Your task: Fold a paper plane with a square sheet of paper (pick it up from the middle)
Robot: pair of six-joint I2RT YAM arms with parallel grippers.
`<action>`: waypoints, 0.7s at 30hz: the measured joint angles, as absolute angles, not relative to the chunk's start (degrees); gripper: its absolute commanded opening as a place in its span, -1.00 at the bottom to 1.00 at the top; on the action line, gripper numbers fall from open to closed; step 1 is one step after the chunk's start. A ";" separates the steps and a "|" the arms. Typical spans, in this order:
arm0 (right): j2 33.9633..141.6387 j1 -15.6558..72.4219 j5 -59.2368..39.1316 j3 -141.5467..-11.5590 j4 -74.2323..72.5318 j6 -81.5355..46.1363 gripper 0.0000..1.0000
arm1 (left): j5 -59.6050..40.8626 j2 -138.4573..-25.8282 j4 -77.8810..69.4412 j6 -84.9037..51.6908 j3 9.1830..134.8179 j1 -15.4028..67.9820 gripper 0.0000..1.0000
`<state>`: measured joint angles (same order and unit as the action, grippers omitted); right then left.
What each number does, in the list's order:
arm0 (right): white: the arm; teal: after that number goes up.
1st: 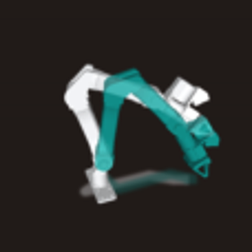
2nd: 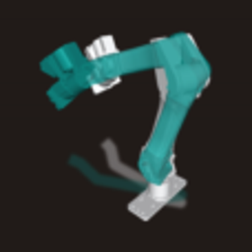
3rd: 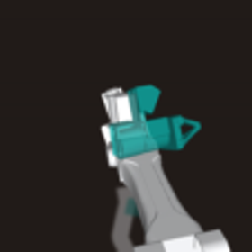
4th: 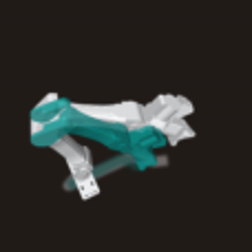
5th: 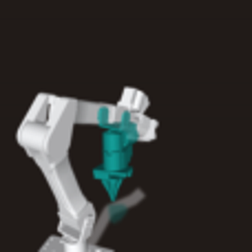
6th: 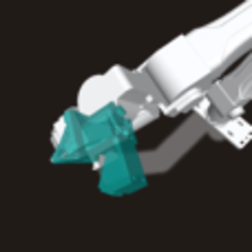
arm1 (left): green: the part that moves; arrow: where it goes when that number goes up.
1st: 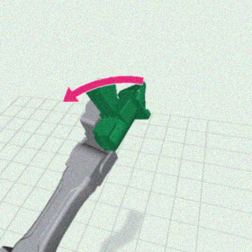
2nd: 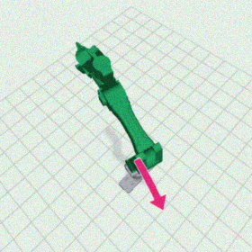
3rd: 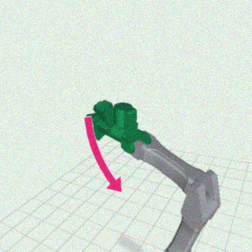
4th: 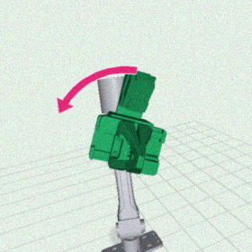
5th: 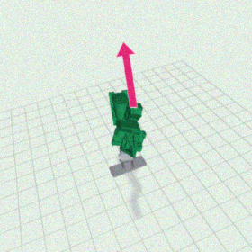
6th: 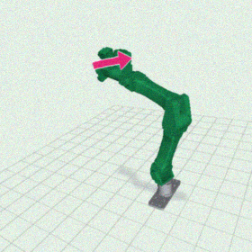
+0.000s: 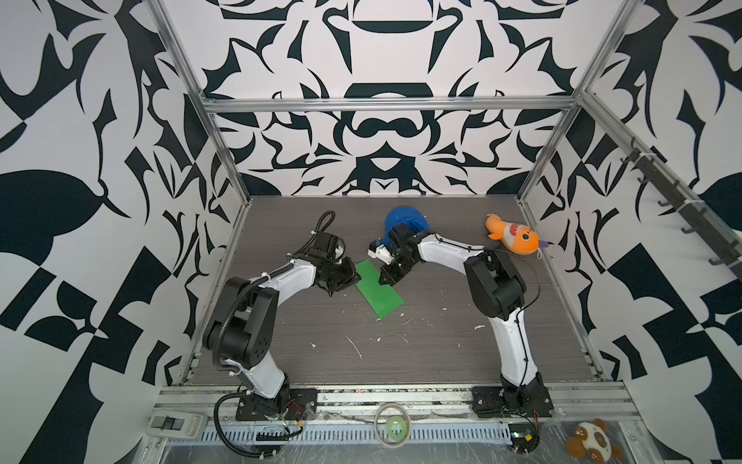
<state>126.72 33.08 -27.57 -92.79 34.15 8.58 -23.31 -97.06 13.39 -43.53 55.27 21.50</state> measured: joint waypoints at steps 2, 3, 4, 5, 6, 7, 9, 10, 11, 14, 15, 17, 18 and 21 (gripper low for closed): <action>126.87 32.93 -27.83 -93.10 34.61 9.56 -0.90 | -23.51 -98.80 13.06 -42.94 55.46 21.50 -0.68; 126.96 32.88 -27.92 -93.25 34.79 9.93 -0.90 | -23.79 -99.70 12.88 -42.65 55.55 21.50 -0.68; 127.04 32.86 -27.94 -93.36 34.92 10.26 -0.90 | -24.01 -100.31 12.78 -42.48 55.59 21.50 -0.68; 127.09 32.84 -28.03 -93.43 34.98 10.55 -0.90 | -24.36 -100.97 12.51 -42.26 55.66 21.50 -0.68; 127.11 32.82 -28.08 -93.47 35.07 10.70 -0.90 | -24.67 -101.65 12.21 -42.09 55.75 21.50 -0.68; 127.15 32.82 -28.08 -93.56 35.16 10.76 -0.90 | -24.84 -102.06 11.90 -41.98 55.79 21.50 -0.68; 127.24 32.82 -28.10 -93.71 35.35 10.90 -0.90 | -25.19 -102.69 11.29 -41.85 55.83 21.50 -0.68; 127.24 32.82 -28.08 -93.73 35.38 10.92 -0.90 | -25.28 -102.83 11.14 -41.82 55.86 21.50 -0.69; 127.24 32.82 -28.08 -93.76 35.42 10.92 -0.90 | -25.36 -102.89 11.05 -41.76 55.92 21.50 -0.69; 127.33 32.82 -28.12 -94.04 35.75 10.70 -0.87 | -25.28 -103.53 10.98 -41.63 56.55 21.50 -0.71; 127.33 32.82 -28.10 -94.15 35.97 10.50 -0.85 | -25.10 -103.68 10.90 -41.56 56.55 21.50 -0.72; 127.31 32.75 -28.23 -94.37 36.60 9.32 -0.81 | -24.77 -103.72 10.90 -41.56 56.34 21.50 -0.73; 127.20 32.71 -28.34 -94.37 36.77 8.58 -0.79 | -24.64 -103.72 10.63 -41.63 56.01 21.50 -0.73; 126.63 32.71 -28.93 -94.32 37.93 4.86 -0.68 | -24.32 -103.72 10.11 -41.74 54.57 21.50 -0.73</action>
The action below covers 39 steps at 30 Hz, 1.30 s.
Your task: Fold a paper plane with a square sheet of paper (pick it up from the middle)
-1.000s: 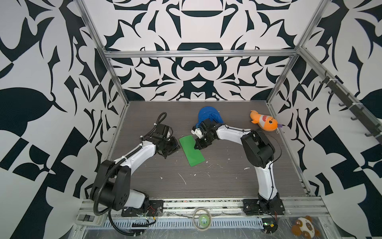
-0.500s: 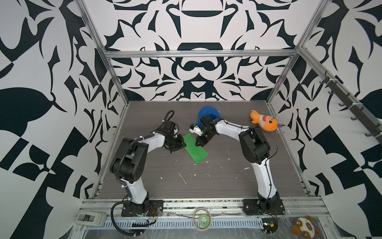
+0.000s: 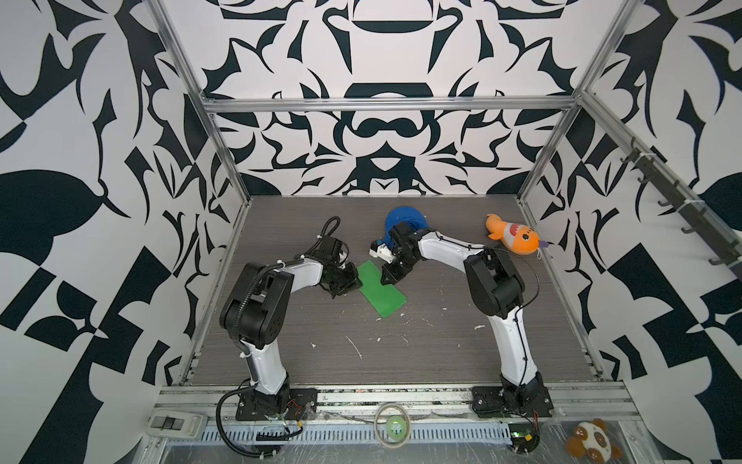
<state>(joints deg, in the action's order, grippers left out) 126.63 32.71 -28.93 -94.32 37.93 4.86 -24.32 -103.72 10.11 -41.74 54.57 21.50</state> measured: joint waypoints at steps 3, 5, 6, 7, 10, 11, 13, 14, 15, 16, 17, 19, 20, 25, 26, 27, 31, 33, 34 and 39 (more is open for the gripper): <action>124.92 32.71 -29.50 -93.93 37.93 -0.62 -0.64 | -24.32 -103.72 10.02 -41.89 54.52 21.50 -0.73; 122.37 32.75 -29.58 -92.73 36.97 -5.41 -0.63 | -24.25 -103.72 10.00 -41.93 54.50 21.50 -0.73; 120.33 32.97 -29.56 -91.20 35.46 -8.47 -0.63 | -24.25 -103.72 10.00 -41.95 54.50 21.50 -0.73; 118.54 33.12 -29.50 -89.76 34.26 -10.96 -0.63 | -24.23 -103.72 10.00 -41.95 54.50 21.50 -0.73; 112.97 34.70 -28.73 -84.33 30.04 -20.49 -0.73 | -24.14 -103.72 10.00 -42.00 54.50 21.50 -0.73; 111.74 35.77 -28.12 -82.63 28.38 -24.03 -0.78 | -24.10 -103.72 10.00 -42.00 54.50 21.50 -0.73; 110.63 38.33 -27.09 -79.42 24.88 -30.61 -0.86 | -24.05 -103.72 10.00 -42.02 54.50 21.50 -0.73; 110.56 39.62 -26.68 -77.84 22.79 -33.76 -0.89 | -24.03 -103.72 10.00 -42.02 54.50 21.50 -0.74; 110.74 40.71 -26.26 -76.29 20.91 -36.73 -0.91 | -24.03 -103.72 10.00 -42.02 54.50 21.50 -0.73; 111.09 41.74 -25.98 -75.18 19.73 -39.16 -0.92 | -24.03 -103.72 9.98 -42.02 54.48 21.50 -0.73; 111.55 42.74 -25.65 -74.28 18.72 -41.21 -0.92 | -24.03 -103.72 9.98 -42.02 54.48 21.50 -0.73; 112.53 43.77 -25.08 -73.65 17.56 -44.27 -0.94 | -24.05 -103.72 9.89 -42.04 54.46 21.50 -0.73; 113.10 43.92 -24.77 -73.65 16.88 -45.52 -0.95 | -24.05 -103.72 9.87 -42.02 54.46 21.50 -0.73; 114.85 43.44 -23.33 -73.78 14.15 -49.08 -0.96 | -24.12 -103.72 9.85 -42.02 54.46 21.50 -0.72; 115.04 43.33 -23.11 -73.78 13.87 -49.47 -0.96 | -24.21 -103.72 9.85 -42.02 54.46 21.50 -0.72; 115.18 43.22 -22.90 -73.78 13.58 -49.76 -0.96 | -24.27 -103.72 9.82 -42.02 54.46 21.50 -0.72; 115.35 43.09 -22.63 -73.76 13.10 -50.65 -0.96 | -24.47 -103.72 9.80 -42.02 54.46 21.50 -0.71; 115.35 43.09 -22.79 -73.76 12.60 -50.89 -0.96 | -24.56 -103.72 9.78 -42.02 54.46 21.50 -0.70; 115.35 43.09 -22.94 -73.76 12.34 -50.92 -0.96 | -24.62 -103.72 9.76 -42.02 54.46 21.50 -0.69; 115.35 43.09 -24.86 -73.45 10.72 -50.92 -0.96 | -24.88 -103.72 9.65 -42.04 54.46 21.56 -0.70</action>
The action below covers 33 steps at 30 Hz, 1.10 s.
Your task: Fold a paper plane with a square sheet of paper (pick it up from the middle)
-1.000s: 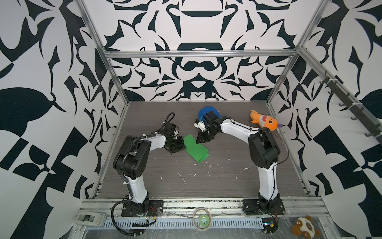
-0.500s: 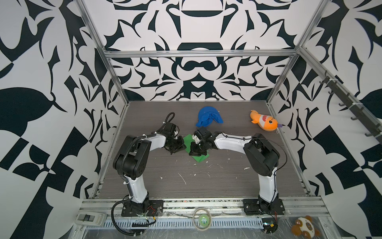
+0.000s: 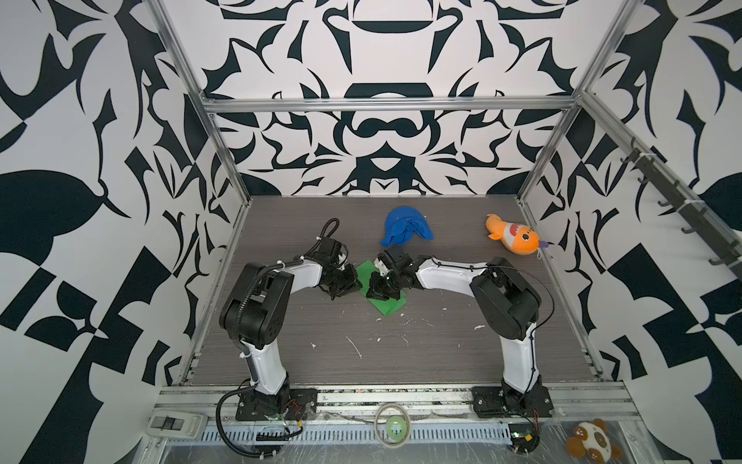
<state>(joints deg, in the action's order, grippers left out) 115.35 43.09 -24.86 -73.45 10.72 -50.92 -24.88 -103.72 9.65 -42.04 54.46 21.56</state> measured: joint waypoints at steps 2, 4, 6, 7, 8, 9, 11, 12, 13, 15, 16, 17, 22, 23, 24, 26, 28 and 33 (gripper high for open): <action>115.46 43.09 -25.19 -73.43 10.63 -50.92 -0.96 | -24.86 -103.74 9.65 -42.13 54.46 21.56 -0.69; 115.94 43.11 -25.26 -73.43 10.66 -50.89 -0.96 | -24.86 -103.79 9.61 -42.28 54.46 21.56 -0.70; 116.46 43.11 -25.17 -73.17 10.68 -50.89 -0.96 | -24.86 -103.83 9.56 -42.48 54.46 21.56 -0.70; 116.62 43.11 -25.10 -72.86 10.76 -50.89 -0.96 | -24.86 -103.85 9.56 -42.57 54.46 21.56 -0.70; 116.64 43.07 -25.26 -72.64 10.59 -50.89 -0.96 | -24.86 -103.85 9.56 -42.61 54.46 21.56 -0.70; 116.64 43.05 -25.26 -72.60 10.59 -50.87 -0.96 | -24.80 -103.88 9.54 -42.63 54.46 21.56 -0.70; 116.57 43.05 -25.28 -72.36 10.31 -50.87 -0.96 | -24.82 -103.90 9.54 -42.74 54.46 21.56 -0.70; 116.51 43.05 -25.32 -72.10 9.98 -50.87 -0.96 | -24.80 -103.90 9.54 -42.83 54.46 21.56 -0.70; 116.40 43.03 -25.36 -71.85 9.65 -50.87 -0.96 | -24.77 -103.90 9.54 -42.85 54.46 21.56 -0.70; 116.03 43.05 -25.39 -71.05 8.71 -50.89 -0.96 | -24.67 -103.90 9.56 -43.05 54.46 21.56 -0.70; 115.70 43.05 -25.45 -70.50 8.45 -50.87 -0.96 | -24.62 -103.90 9.56 -43.07 54.46 21.56 -0.71; 115.24 43.05 -25.50 -69.82 8.36 -50.87 -0.96 | -24.53 -103.90 9.58 -43.16 54.46 21.56 -0.70; 112.75 43.07 -25.69 -66.63 8.78 -50.87 -0.96 | -24.45 -103.96 9.61 -43.48 54.50 21.56 -0.71; 112.22 43.07 -25.74 -65.93 8.95 -50.87 -0.96 | -24.47 -103.96 9.61 -43.51 54.52 21.56 -0.71; 111.74 43.07 -25.74 -65.34 9.06 -50.83 -0.96 | -24.47 -103.96 9.61 -43.51 54.52 21.56 -0.70; 110.91 43.07 -25.87 -64.27 9.19 -50.68 -0.96 | -24.47 -103.96 9.63 -43.53 54.52 21.56 -0.70; 110.21 43.07 -25.98 -63.29 9.19 -50.57 -0.96 | -24.47 -103.96 9.63 -43.55 54.52 21.56 -0.70; 107.81 43.07 -26.37 -59.96 9.23 -50.19 -0.96 | -24.47 -103.98 9.63 -43.64 54.52 21.56 -0.70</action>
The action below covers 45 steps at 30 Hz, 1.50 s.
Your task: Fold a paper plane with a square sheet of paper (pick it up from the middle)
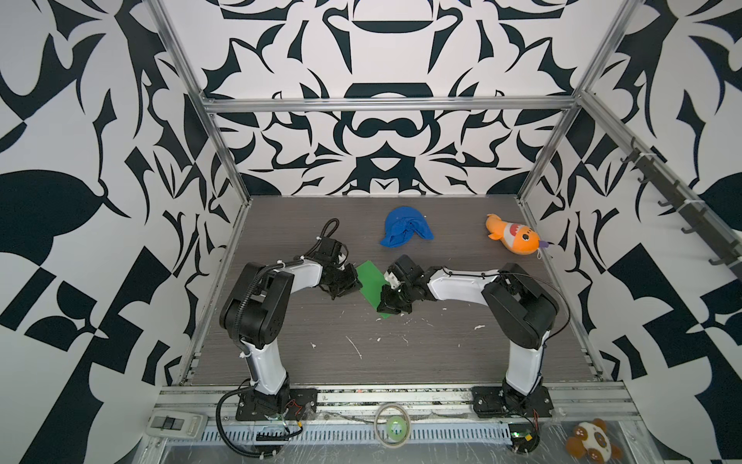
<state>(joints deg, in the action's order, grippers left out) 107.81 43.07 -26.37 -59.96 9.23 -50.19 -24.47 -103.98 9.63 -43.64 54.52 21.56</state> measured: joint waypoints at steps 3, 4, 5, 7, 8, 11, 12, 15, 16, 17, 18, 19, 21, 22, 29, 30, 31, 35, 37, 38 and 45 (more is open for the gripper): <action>106.43 43.11 -26.52 -58.24 9.41 -50.00 -0.96 | -24.47 -103.96 9.63 -43.64 54.52 21.56 -0.70; 106.10 43.11 -26.57 -57.82 9.39 -49.93 -0.96 | -24.47 -103.96 9.63 -43.66 54.52 21.56 -0.70; 105.86 43.11 -26.63 -57.49 9.45 -49.82 -0.96 | -24.47 -103.96 9.63 -43.66 54.52 21.56 -0.71; 105.51 43.11 -26.68 -57.14 9.61 -49.60 -0.96 | -24.47 -103.96 9.63 -43.66 54.52 21.56 -0.70; 105.41 43.11 -26.68 -57.08 9.78 -49.47 -0.96 | -24.49 -103.96 9.63 -43.64 54.52 21.56 -0.70; 105.01 43.11 -26.55 -57.08 10.39 -49.06 -0.94 | -24.53 -103.96 9.63 -43.64 54.52 21.56 -0.71; 104.73 43.11 -26.37 -57.10 10.55 -48.90 -0.93 | -24.58 -103.96 9.63 -43.64 54.52 21.67 -0.71; 103.57 43.11 -25.47 -58.06 11.20 -48.34 -0.91 | -24.45 -103.85 9.63 -43.77 54.52 22.02 -0.70; 103.42 43.11 -25.12 -59.05 11.25 -48.10 -0.91 | -24.25 -103.77 9.63 -44.10 54.52 22.24 -0.70; 103.42 43.11 -24.77 -60.27 11.16 -47.92 -0.91 | -23.99 -103.70 9.58 -44.51 54.52 22.61 -0.70; 103.59 43.11 -24.53 -61.32 11.00 -47.81 -0.91 | -23.73 -103.61 9.54 -45.01 54.52 23.09 -0.70; 103.85 43.11 -24.27 -62.63 10.81 -47.68 -0.91 | -23.33 -103.48 9.47 -45.54 54.50 23.81 -0.70; 104.77 43.11 -23.79 -64.93 10.39 -47.62 -0.91 | -22.94 -103.31 9.19 -46.78 54.30 25.19 -0.70; 105.60 43.11 -23.59 -66.08 10.15 -47.64 -0.91 | -22.72 -103.11 8.88 -47.44 54.00 25.80 -0.69; 111.31 43.11 -22.70 -68.01 10.15 -47.64 -0.92 | -22.11 -102.17 8.54 -49.78 52.99 27.29 -0.66; 111.79 43.11 -22.63 -67.99 10.50 -47.64 -0.92 | -22.15 -102.17 8.54 -49.76 52.99 27.29 -0.65; 111.98 43.11 -22.63 -67.96 10.81 -47.64 -0.92 | -22.17 -102.15 8.51 -49.67 52.99 27.29 -0.64; 112.12 43.11 -22.63 -67.85 11.35 -47.64 -0.93 | -22.39 -101.86 8.60 -48.93 53.01 27.29 -0.58; 112.12 43.09 -22.61 -67.72 11.62 -47.62 -0.92 | -22.41 -101.38 8.82 -48.12 53.04 27.29 -0.55; 112.12 43.09 -22.61 -67.61 11.79 -47.62 -0.93 | -22.44 -101.08 8.97 -47.64 53.10 27.29 -0.55; 112.12 43.09 -22.61 -67.33 11.90 -47.03 -0.94 | -22.41 -100.16 11.68 -39.92 55.64 27.29 -0.55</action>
<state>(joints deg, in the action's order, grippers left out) 112.12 43.09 -22.61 -67.33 11.90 -47.03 -22.41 -100.16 11.68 -39.92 55.64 27.29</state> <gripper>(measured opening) 0.047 0.227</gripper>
